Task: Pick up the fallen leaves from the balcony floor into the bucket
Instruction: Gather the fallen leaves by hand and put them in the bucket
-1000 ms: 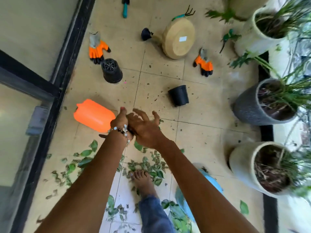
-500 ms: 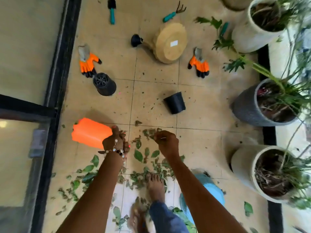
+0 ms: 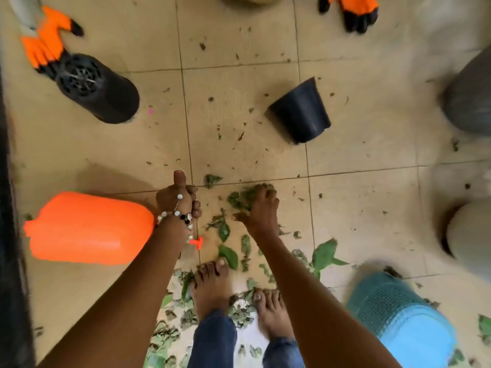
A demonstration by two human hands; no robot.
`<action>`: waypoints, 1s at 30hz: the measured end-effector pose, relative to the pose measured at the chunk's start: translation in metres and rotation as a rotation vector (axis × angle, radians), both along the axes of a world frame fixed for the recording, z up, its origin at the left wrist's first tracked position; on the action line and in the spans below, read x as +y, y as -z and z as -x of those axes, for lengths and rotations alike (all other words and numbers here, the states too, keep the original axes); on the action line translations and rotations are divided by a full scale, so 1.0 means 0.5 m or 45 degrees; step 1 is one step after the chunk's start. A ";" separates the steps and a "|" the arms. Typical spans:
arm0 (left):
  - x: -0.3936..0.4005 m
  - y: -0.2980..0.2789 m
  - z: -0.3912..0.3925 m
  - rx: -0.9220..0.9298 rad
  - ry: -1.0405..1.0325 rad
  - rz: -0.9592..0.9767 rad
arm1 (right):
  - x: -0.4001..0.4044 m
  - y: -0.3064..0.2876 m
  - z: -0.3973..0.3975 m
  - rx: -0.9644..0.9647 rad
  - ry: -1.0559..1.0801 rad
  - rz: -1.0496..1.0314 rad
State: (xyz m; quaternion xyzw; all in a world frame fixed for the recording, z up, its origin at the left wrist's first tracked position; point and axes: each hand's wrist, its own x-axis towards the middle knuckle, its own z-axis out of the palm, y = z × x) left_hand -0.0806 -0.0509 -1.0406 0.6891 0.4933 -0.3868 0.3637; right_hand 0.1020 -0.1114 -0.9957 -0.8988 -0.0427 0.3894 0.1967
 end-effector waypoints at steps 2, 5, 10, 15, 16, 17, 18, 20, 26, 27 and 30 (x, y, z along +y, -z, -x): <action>0.005 0.026 0.006 -0.019 -0.041 -0.065 | 0.027 0.028 0.019 -0.077 -0.228 -0.065; 0.012 0.028 -0.011 -0.065 -0.069 -0.042 | 0.067 0.055 0.030 -0.225 -0.342 -0.255; -0.014 0.040 0.011 0.008 0.071 0.008 | 0.111 0.075 0.023 -0.442 -0.709 -0.156; -0.019 0.013 0.029 0.036 0.348 -0.122 | 0.070 0.078 0.035 -0.409 -1.140 -0.158; -0.033 0.005 0.039 0.038 0.452 -0.161 | 0.058 0.079 0.041 -0.454 -1.134 -0.202; -0.038 0.005 0.040 0.051 0.415 -0.158 | 0.045 0.083 0.048 -0.511 -1.131 -0.232; -0.049 0.005 0.047 0.055 0.503 -0.231 | 0.032 0.087 0.052 -0.579 -1.130 -0.244; -0.040 0.010 0.041 0.031 0.508 -0.307 | 0.017 0.092 0.049 -0.675 -1.116 -0.236; -0.033 0.011 0.027 -0.265 0.615 -0.507 | 0.020 0.058 0.005 -0.533 -0.658 -0.270; -0.019 0.005 0.010 -0.294 0.525 -0.516 | 0.019 0.031 -0.001 -0.495 -0.427 -0.347; 0.001 -0.014 -0.031 -0.187 0.453 -0.371 | 0.007 -0.084 -0.007 -0.464 0.221 -0.632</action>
